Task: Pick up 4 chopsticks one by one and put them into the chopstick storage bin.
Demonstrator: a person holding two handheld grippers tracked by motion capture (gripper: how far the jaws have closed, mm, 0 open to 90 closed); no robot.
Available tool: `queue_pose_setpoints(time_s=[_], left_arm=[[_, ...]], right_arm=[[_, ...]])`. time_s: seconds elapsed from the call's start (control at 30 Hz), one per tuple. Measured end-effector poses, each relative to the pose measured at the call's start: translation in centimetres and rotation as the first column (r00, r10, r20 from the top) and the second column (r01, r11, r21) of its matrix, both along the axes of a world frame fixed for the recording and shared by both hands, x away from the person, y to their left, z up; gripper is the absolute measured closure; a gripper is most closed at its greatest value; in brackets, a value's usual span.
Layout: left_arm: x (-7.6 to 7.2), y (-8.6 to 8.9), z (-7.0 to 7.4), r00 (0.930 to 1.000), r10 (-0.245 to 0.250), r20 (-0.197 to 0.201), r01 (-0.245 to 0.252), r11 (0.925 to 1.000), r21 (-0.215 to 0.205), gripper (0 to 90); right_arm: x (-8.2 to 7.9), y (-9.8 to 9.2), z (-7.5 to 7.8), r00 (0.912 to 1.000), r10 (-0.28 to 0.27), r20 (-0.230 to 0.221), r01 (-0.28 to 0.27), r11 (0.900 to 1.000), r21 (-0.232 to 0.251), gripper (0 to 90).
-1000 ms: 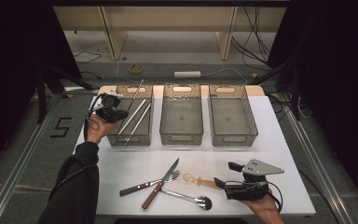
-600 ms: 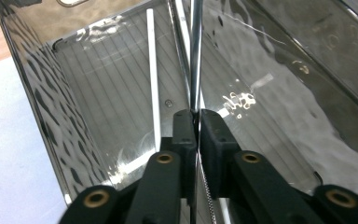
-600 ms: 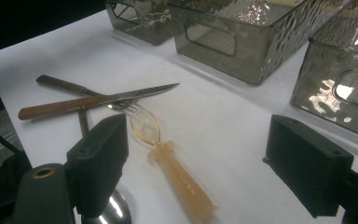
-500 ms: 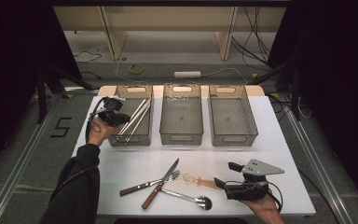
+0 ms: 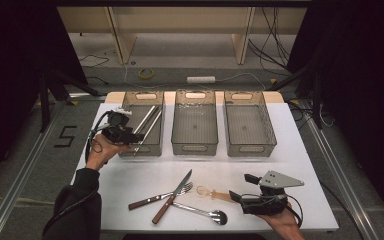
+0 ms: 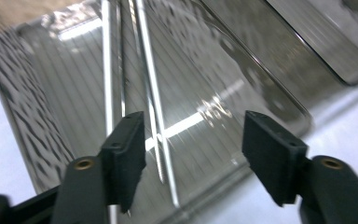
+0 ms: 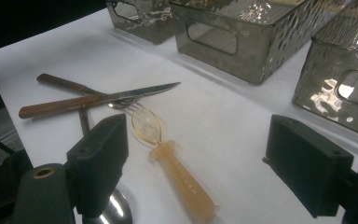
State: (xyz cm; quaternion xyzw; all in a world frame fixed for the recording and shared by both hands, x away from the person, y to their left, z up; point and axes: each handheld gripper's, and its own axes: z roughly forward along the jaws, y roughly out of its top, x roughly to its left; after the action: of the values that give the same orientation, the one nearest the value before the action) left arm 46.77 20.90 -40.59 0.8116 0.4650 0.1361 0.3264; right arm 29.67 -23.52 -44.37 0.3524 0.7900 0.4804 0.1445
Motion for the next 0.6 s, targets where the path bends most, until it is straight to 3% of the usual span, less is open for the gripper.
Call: queue_pose_setpoints(time_s=[0.07,0.33,0.47,0.6], left_arm=[[-0.6,-0.1,0.0,0.9997,-0.016,-0.018,0.016,0.9999,-0.004,35.0],[-3.2,-0.9,-0.1,0.9981,-0.057,-0.024,0.058,0.9977,0.034,30.0],[-4.3,-0.9,0.0,0.9976,-0.069,-0.002,0.069,0.9974,0.022,28.8],[-5.6,-1.0,-0.3,0.9963,-0.084,0.017,0.085,0.9963,-0.018,27.6]], right_arm=[[0.0,0.0,0.0,1.0000,0.003,-0.001,-0.003,1.000,-0.001,21.9],[0.0,0.1,0.0,0.9999,0.008,-0.009,-0.008,1.000,-0.009,21.9],[0.0,0.2,-0.1,0.9999,0.014,-0.011,-0.014,1.000,-0.018,22.0],[0.1,0.3,-0.2,0.9996,0.020,-0.019,-0.021,0.999,-0.033,22.0]])
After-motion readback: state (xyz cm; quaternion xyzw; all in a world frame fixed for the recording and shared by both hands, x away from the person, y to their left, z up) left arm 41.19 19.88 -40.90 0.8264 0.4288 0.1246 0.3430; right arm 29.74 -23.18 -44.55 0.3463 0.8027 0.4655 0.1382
